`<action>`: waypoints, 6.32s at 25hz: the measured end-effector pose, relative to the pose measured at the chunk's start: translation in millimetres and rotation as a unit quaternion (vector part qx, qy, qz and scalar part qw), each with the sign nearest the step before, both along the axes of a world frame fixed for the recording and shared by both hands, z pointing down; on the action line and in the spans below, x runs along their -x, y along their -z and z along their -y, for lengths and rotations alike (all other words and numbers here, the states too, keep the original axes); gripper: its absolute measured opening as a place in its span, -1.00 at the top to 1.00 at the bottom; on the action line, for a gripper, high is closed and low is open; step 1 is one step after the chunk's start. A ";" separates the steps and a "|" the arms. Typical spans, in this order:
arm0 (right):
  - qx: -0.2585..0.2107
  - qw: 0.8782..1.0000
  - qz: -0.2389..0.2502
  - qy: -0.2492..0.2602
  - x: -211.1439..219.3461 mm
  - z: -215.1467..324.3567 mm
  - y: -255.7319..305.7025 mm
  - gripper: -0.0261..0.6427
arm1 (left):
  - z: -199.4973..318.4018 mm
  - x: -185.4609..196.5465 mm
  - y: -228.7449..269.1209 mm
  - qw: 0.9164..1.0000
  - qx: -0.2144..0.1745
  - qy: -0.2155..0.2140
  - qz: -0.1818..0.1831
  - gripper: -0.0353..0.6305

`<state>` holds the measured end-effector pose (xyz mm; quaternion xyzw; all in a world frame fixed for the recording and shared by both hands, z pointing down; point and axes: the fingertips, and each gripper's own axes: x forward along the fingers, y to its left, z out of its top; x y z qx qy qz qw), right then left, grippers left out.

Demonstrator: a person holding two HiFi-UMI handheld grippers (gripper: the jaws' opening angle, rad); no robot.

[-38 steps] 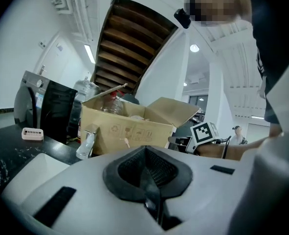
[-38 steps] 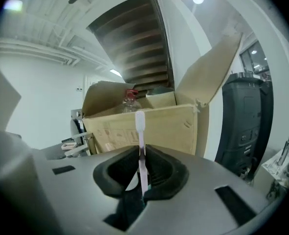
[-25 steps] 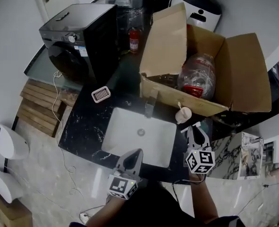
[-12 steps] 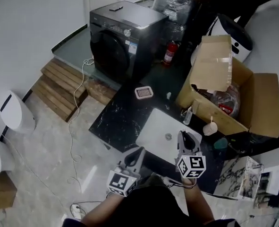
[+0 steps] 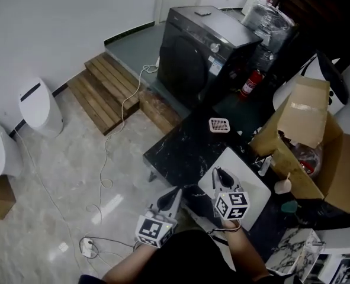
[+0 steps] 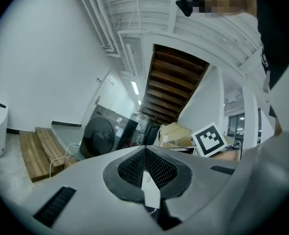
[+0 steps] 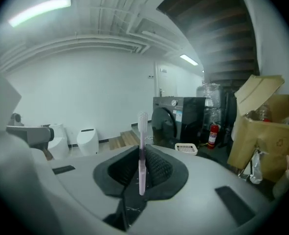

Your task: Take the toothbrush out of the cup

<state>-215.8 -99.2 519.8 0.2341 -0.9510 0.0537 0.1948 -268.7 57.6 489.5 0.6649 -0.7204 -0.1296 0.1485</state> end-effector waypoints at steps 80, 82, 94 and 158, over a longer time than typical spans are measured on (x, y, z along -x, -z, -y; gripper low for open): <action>0.011 0.997 0.008 -0.077 -75.7 -51.5 43.5 0.88 | -7.0 3.0 8.6 0.999 -0.031 -0.033 -0.020 0.82; 0.006 0.995 0.011 -0.094 -92.1 -48.3 49.1 0.88 | -0.4 -10.3 5.4 0.998 -0.022 -0.052 -0.019 0.82; 0.004 0.982 0.055 -0.182 -236.7 -12.9 57.6 0.88 | 58.2 -139.5 17.5 0.991 -0.019 -0.134 0.011 0.82; 0.100 0.947 0.021 -0.303 -582.2 170.5 -56.5 0.88 | 491.0 -462.8 -157.0 0.963 0.152 -0.201 -0.091 0.73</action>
